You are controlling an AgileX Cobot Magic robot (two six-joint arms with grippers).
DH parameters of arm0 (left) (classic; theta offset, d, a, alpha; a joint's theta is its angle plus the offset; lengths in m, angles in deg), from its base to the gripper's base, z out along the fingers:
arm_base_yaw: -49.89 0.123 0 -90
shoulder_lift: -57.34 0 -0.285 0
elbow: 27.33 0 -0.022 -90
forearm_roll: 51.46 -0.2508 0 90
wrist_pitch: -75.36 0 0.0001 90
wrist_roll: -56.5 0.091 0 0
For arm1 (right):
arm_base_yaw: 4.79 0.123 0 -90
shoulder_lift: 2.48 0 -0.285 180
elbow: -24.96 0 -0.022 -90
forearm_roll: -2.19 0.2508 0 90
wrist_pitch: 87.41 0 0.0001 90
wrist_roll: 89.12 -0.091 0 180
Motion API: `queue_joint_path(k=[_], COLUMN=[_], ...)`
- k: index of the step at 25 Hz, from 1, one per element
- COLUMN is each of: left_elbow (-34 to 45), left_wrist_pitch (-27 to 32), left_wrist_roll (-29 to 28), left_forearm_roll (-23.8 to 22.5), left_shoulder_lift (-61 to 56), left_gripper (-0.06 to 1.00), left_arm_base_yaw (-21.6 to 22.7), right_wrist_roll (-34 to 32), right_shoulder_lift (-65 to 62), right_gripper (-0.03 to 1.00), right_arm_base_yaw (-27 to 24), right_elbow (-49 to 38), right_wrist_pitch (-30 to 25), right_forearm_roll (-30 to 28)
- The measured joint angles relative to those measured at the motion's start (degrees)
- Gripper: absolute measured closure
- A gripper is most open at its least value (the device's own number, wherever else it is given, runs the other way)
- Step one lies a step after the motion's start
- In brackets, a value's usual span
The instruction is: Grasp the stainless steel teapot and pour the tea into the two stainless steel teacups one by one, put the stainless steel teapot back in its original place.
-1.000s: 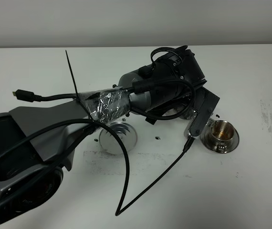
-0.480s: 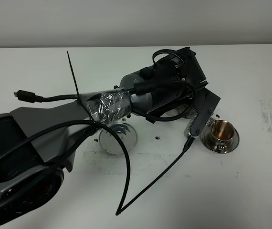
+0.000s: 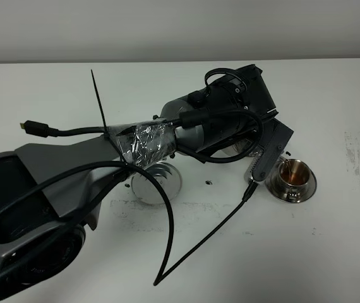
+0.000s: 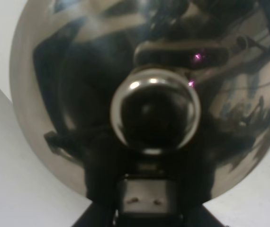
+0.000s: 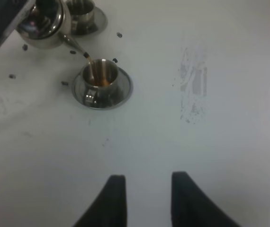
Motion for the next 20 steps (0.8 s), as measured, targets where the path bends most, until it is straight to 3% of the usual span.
queue_joint_path(k=[20], left_elbow=[0.0], left_wrist_pitch=[0.5], left_wrist_roll=[-0.2], left_forearm_roll=[-1.2], left_shoulder_lift=[0.0], left_gripper=[0.77], left_arm_base_yaw=[-0.1], right_wrist_roll=[0.0], right_shoulder_lift=[0.0], right_gripper=[0.74], right_arm_base_yaw=[0.0], right_elbow=[0.0], right_wrist_pitch=[0.0], right_forearm_roll=[0.0])
